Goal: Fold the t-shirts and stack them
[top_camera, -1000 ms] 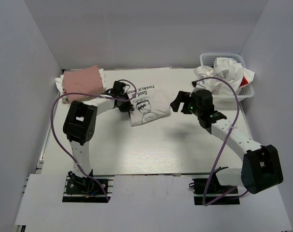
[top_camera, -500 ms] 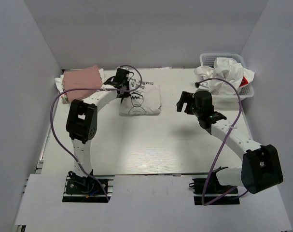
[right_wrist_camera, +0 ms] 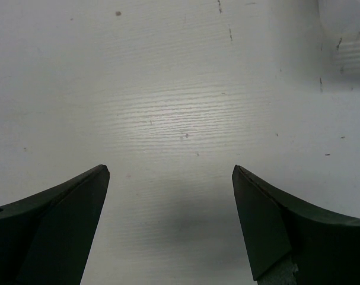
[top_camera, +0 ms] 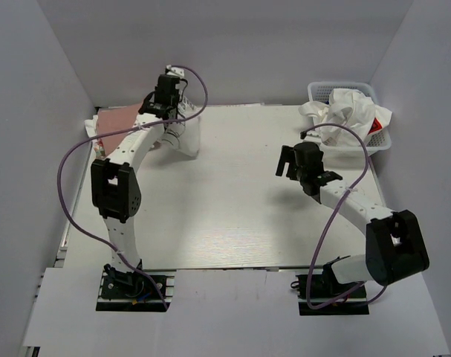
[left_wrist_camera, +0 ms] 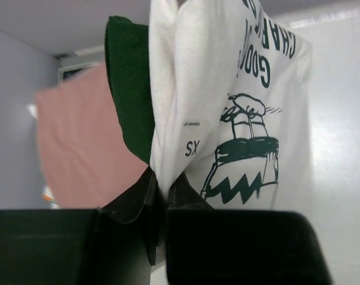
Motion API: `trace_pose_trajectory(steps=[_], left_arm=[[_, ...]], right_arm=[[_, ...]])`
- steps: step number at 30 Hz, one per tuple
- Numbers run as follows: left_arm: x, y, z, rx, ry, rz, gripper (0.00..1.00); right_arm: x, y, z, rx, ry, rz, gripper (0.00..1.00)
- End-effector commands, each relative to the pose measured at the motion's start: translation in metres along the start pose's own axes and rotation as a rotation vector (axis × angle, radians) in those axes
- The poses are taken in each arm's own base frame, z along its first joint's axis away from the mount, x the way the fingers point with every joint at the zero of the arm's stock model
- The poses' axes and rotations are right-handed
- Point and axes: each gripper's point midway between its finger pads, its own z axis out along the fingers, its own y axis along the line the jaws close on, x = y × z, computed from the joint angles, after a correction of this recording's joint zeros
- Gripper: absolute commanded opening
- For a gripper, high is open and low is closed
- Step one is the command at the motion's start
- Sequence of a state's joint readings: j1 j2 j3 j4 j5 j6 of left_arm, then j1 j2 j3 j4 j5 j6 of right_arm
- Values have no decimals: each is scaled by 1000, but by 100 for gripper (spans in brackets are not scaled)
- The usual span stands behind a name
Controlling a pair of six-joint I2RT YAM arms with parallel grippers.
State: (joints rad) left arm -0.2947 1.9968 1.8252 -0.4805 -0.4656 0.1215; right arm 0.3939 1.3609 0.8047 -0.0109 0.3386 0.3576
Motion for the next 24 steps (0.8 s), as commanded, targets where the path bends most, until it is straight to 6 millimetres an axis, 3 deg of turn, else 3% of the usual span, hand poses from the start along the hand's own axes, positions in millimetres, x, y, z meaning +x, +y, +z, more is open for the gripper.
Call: trace_pose_trajectory(steps=[1,8,12,15,16,18,21,24], left_arm=[[-53,59,-20,-103,-111,2,0],[-105,108,-32,-141,-205,-43,0],[-113,132,-31,-157,-231,-82,0],[-95,140,-14,-152,-196,-119,0],[-80,136,-4,-126,-164,-119,0],[-66,144,9,-124,-147,-153,0],[-29,151,41,-143,-61,-183,0],[-1,173,66,-187,7,-218,0]], right_arm=[[-14,-5,4,51,-23,3,90],[-8,-4,14,65,20,-4,90],[-7,-3,15,67,27,-5,90],[-5,-2,17,69,38,-11,90],[-3,-4,18,76,44,-11,90],[-5,-2,18,73,41,-15,90],[-7,-3,20,81,47,-19,90],[-4,-3,21,85,66,-22,90]])
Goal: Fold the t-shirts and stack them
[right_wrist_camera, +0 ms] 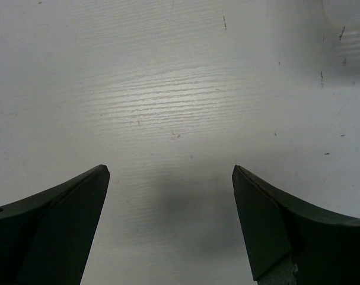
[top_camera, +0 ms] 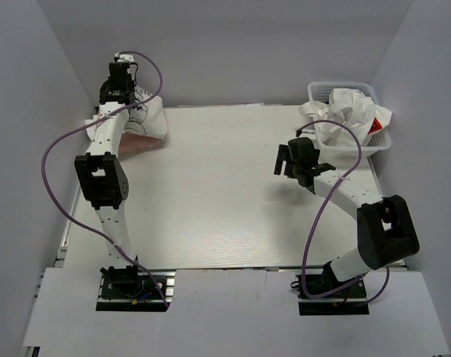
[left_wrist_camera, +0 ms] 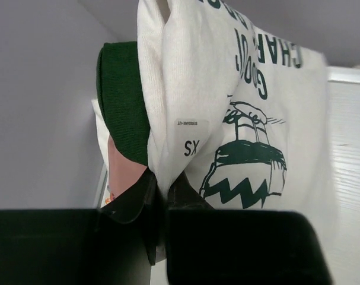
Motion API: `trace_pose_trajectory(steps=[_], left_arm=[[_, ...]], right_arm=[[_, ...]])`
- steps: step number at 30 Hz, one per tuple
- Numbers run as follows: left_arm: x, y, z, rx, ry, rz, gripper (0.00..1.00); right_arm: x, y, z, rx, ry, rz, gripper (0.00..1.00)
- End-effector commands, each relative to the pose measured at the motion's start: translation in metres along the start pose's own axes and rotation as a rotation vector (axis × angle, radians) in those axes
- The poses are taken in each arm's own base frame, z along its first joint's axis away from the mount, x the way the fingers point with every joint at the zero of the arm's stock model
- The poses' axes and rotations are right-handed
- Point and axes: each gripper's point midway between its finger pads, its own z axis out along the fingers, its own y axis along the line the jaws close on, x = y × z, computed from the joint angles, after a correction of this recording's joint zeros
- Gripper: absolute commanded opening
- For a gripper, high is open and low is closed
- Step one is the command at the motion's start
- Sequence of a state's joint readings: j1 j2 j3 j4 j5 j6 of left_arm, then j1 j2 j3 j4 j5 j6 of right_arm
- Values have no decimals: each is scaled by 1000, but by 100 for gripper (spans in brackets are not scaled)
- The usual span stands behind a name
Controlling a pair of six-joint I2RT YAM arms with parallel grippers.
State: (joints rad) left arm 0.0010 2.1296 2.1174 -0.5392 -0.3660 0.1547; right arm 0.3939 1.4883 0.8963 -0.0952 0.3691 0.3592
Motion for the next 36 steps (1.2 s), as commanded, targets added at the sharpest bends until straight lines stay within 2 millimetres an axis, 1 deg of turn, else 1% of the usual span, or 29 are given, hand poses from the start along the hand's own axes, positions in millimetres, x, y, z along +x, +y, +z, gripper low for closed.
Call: trace_pose_trajectory(steps=[1,2,4,5,6,7,8,9,10,11,13,15,16,17,18,19,20,21,22,23,25,26,27,30,31,32,33,34,36], left_arm=[[13,29,24,-54,27,-84,0],[24,43,31,-74,53,-90,0],[30,58,40,-109,59,-103,0],[29,62,42,-106,49,-112,0],[39,67,49,-101,68,-115,0],[40,70,50,-98,70,-120,0],[54,65,58,-92,103,-110,0],[51,75,58,-106,94,-120,0],[60,78,62,-112,116,-129,0],[60,77,63,-103,115,-130,0],[59,88,64,-114,110,-152,0],[59,84,62,-82,114,-151,0],[64,87,66,-88,126,-154,0],[60,89,65,-90,116,-156,0],[60,89,63,-88,127,-153,0],[64,87,65,-86,141,-162,2],[64,89,62,-96,147,-160,2],[65,98,61,-118,153,-179,2],[65,98,61,-118,153,-180,0],[64,106,57,-130,149,-199,0],[59,109,53,-113,137,-219,0],[61,107,52,-101,144,-218,0],[62,111,53,-109,146,-231,4],[67,108,51,-96,166,-240,50],[73,107,52,-103,187,-244,68],[72,110,52,-117,190,-254,99],[70,117,49,-139,193,-291,100],[61,120,42,-141,187,-309,100],[47,118,33,-120,164,-366,100]], right_arm=[[-16,2,0,17,-26,7,90],[-16,1,0,20,-23,5,90],[-12,2,1,19,-13,4,90],[-13,2,1,18,-15,5,90],[-13,3,2,16,-14,3,90],[-12,2,2,20,-11,4,90],[-13,4,3,12,-11,6,90],[-12,5,3,10,-8,4,90],[-12,6,3,4,-7,5,90],[-11,6,3,2,-3,3,90],[-9,8,5,-3,5,1,90],[-9,9,6,-8,8,-1,90],[-10,8,6,-5,10,-2,90],[-8,9,7,-4,15,-4,90],[-10,9,7,-4,13,-2,90],[-7,9,8,-3,22,-1,90],[-7,9,8,-2,25,-6,90],[-8,9,8,-1,21,-6,90],[-8,9,8,-1,23,-3,90],[-8,9,9,-2,22,-1,90],[-6,10,9,-8,31,-4,90],[-5,11,9,-12,34,-3,90],[-5,12,9,-18,35,-3,90],[-5,12,9,-17,39,-6,90],[-5,13,9,-18,39,-7,90],[-4,10,9,-12,45,-4,90],[-6,12,9,-15,43,-5,90],[-7,13,9,-17,44,-3,90],[-7,13,7,-18,45,-4,90]])
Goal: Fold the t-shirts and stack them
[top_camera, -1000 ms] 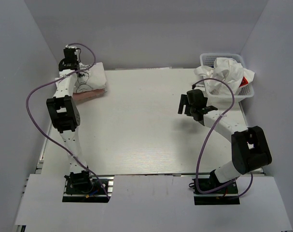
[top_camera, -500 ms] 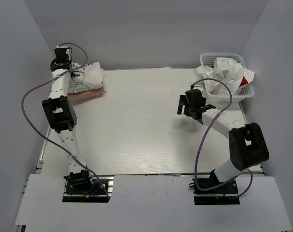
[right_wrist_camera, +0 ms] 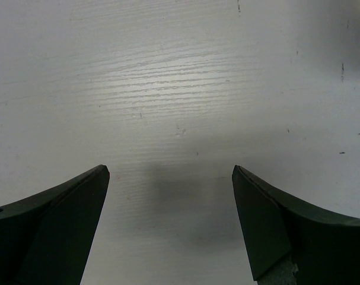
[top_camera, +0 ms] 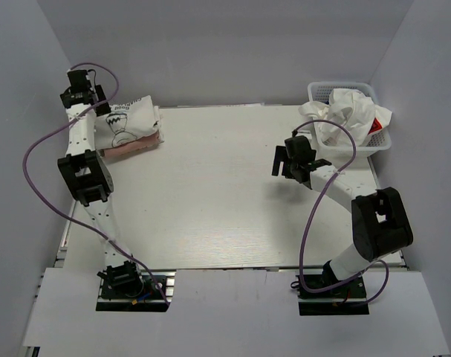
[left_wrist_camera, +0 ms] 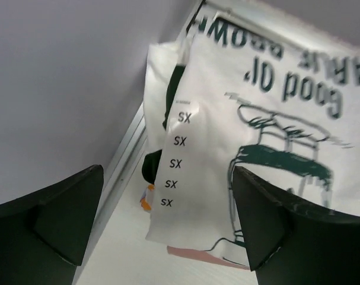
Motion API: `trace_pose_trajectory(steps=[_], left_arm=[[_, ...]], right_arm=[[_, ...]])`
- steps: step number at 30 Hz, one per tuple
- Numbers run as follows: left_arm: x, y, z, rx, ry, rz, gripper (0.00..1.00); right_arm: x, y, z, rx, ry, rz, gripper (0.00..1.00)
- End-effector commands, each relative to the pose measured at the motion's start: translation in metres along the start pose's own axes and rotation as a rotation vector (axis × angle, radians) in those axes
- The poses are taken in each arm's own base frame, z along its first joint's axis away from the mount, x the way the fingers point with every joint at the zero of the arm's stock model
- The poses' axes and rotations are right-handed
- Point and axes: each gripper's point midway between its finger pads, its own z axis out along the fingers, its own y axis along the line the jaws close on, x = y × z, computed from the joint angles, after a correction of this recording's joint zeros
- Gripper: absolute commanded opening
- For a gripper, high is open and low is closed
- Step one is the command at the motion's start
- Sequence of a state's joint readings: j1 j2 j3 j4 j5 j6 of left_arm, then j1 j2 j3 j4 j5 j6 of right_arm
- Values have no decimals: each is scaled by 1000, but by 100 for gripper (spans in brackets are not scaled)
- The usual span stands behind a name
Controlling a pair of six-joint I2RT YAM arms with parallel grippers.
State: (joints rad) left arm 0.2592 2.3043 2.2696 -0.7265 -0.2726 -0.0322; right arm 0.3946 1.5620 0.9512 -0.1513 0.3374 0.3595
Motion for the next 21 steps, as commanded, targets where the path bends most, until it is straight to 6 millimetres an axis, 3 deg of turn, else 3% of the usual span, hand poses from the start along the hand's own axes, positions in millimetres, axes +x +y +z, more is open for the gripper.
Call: trace_pose_trajectory(steps=[1,5,6,8,9,10,11,12,14,15,17,18,21], left_arm=[[-47,-2,-45,75,-94,-124,100],[-84,-33,-89,310,-235,-188,100],[-87,-54,-100,414,-250,-179,100],[-81,-71,-92,470,-239,-180,100],[-92,-76,-93,497,-260,-191,100],[-89,-79,-85,497,-238,-200,100],[-63,-87,-53,486,-150,-196,100],[-65,-86,-46,470,-149,-207,100],[-42,-87,-21,432,-90,-206,100],[-19,-89,-4,412,-38,-203,100],[4,-92,7,405,17,-210,100],[33,-95,22,397,70,-216,100],[80,-100,43,383,155,-218,100]], right_arm=[[-19,6,-6,-13,-36,17,90],[-19,8,-6,-23,-43,22,90],[-20,8,-6,-26,-46,21,90],[-18,12,-4,-45,-38,18,90],[-16,13,-1,-47,-30,18,90],[-17,13,-1,-51,-29,20,90],[-16,14,0,-57,-25,14,90],[-13,14,2,-55,-15,11,90],[-13,13,3,-52,-15,5,90],[-15,15,7,-59,-23,-2,90],[-10,16,8,-54,1,-17,90],[-6,15,12,-52,18,-20,90],[-2,17,17,-50,30,-19,90]])
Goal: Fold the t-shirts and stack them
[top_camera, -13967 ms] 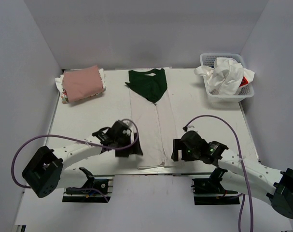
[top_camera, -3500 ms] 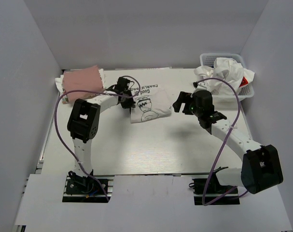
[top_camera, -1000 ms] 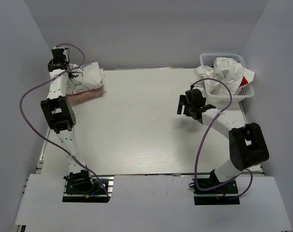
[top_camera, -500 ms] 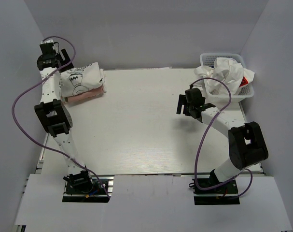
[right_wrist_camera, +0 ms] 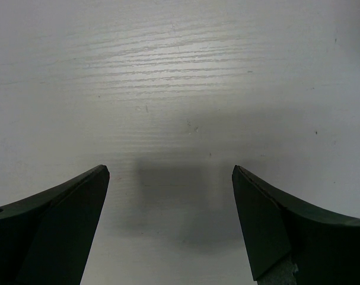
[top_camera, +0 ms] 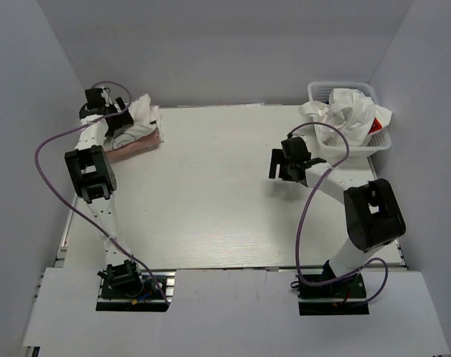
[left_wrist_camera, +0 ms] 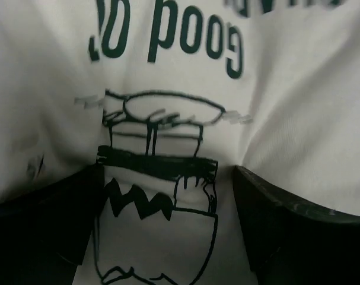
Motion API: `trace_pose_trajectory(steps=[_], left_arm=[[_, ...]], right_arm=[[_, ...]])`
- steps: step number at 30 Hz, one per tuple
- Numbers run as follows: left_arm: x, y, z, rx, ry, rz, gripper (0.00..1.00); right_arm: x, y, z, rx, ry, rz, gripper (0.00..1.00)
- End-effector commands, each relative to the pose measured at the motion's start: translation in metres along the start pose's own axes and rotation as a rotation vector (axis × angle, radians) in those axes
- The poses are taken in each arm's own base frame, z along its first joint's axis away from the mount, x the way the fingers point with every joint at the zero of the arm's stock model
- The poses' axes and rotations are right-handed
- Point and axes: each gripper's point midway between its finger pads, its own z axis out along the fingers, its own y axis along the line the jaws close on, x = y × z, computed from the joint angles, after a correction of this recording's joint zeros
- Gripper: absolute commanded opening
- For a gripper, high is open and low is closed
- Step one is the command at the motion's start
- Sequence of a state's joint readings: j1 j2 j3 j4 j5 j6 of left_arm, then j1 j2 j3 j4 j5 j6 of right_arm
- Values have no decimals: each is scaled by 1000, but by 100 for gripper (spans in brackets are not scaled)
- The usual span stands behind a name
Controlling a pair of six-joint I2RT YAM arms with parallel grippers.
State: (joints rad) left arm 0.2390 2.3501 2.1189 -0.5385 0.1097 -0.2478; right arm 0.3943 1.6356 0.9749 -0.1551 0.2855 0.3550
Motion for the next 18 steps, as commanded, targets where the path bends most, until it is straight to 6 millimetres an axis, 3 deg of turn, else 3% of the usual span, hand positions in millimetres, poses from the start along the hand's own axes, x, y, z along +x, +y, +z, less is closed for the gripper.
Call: trace_pose_trajectory(steps=[1,2,3,4,5,7,9,11,12,13,16,17,18], left_arm=[[48,15,24,-22,103,-39,100],[69,22,38,-36,157,-46,100],[62,19,41,-24,150,-45,100],[70,21,43,-33,185,-50,100],[60,17,45,-15,169,-38,100],[62,11,47,-9,176,-31,100],[47,2,37,10,136,10,100],[23,-19,15,36,65,58,100],[10,-19,5,22,34,74,100],[-10,-32,-15,25,-18,88,100],[-34,-49,-51,19,-69,114,100],[-57,-55,-79,20,-126,116,100],[-63,-65,-95,27,-146,125,100]], right_arm=[[-16,8,3,-22,-35,-2,90],[-20,10,3,-28,-46,0,90],[-18,10,5,-27,-38,-3,90],[-17,11,6,-25,-34,-5,90],[-17,11,6,-26,-34,-3,90],[-17,12,6,-33,-29,-1,90],[-24,14,1,-46,-55,5,90],[-32,18,-9,-68,-84,9,90],[-33,18,-11,-76,-89,14,90],[-36,20,-16,-96,-102,17,90],[-50,22,-35,-121,-160,39,90],[-60,25,-47,-142,-195,45,90],[-58,23,-50,-142,-198,51,90]])
